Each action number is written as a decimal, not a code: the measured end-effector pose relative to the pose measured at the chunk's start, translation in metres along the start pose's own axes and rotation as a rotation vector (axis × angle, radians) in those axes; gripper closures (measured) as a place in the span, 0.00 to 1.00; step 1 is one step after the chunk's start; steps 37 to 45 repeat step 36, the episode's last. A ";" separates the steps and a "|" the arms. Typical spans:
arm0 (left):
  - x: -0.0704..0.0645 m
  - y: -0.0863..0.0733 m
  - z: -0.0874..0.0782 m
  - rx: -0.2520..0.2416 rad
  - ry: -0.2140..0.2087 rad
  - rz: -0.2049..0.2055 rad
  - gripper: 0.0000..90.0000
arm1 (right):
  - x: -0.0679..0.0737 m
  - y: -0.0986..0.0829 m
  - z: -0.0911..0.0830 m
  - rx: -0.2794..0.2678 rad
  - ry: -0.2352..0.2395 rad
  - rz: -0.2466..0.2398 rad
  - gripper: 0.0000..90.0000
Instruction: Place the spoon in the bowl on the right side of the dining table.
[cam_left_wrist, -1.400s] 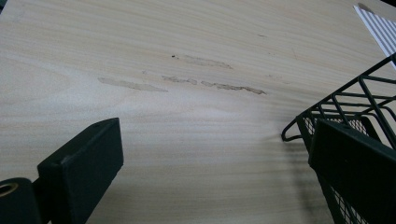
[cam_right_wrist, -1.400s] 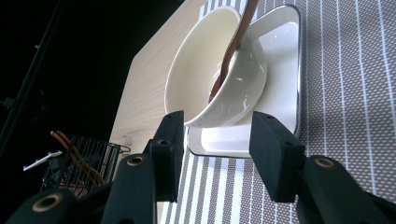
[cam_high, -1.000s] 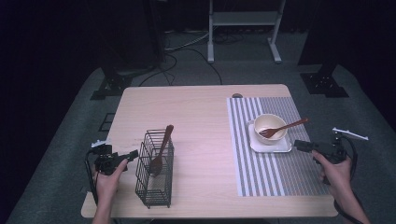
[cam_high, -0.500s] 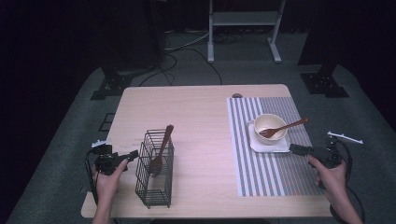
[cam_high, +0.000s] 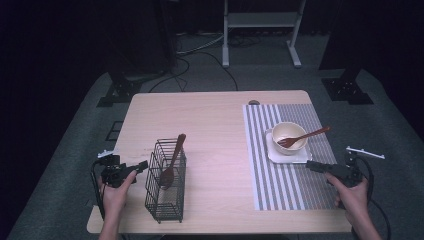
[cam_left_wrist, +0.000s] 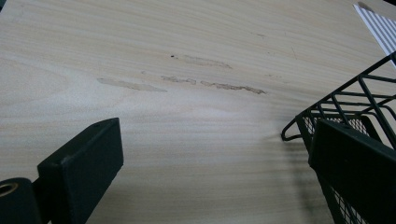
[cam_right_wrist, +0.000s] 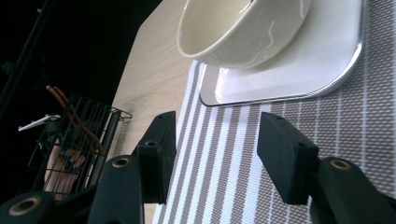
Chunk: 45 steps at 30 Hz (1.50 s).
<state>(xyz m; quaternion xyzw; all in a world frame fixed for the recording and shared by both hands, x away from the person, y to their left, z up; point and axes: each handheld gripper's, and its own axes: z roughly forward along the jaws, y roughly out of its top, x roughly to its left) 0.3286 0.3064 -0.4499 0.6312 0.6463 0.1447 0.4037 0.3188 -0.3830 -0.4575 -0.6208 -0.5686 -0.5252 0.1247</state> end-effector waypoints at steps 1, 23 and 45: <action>0.000 0.000 0.000 0.000 0.000 0.000 0.02 | 0.001 -0.001 0.000 0.001 0.002 -0.005 0.51; 0.000 0.000 -0.001 -0.002 0.000 -0.003 0.02 | 0.014 -0.024 0.011 0.022 0.025 -0.051 0.47; -0.001 0.001 0.000 -0.007 -0.005 -0.009 0.02 | 0.023 -0.043 0.013 0.037 0.061 -0.056 0.43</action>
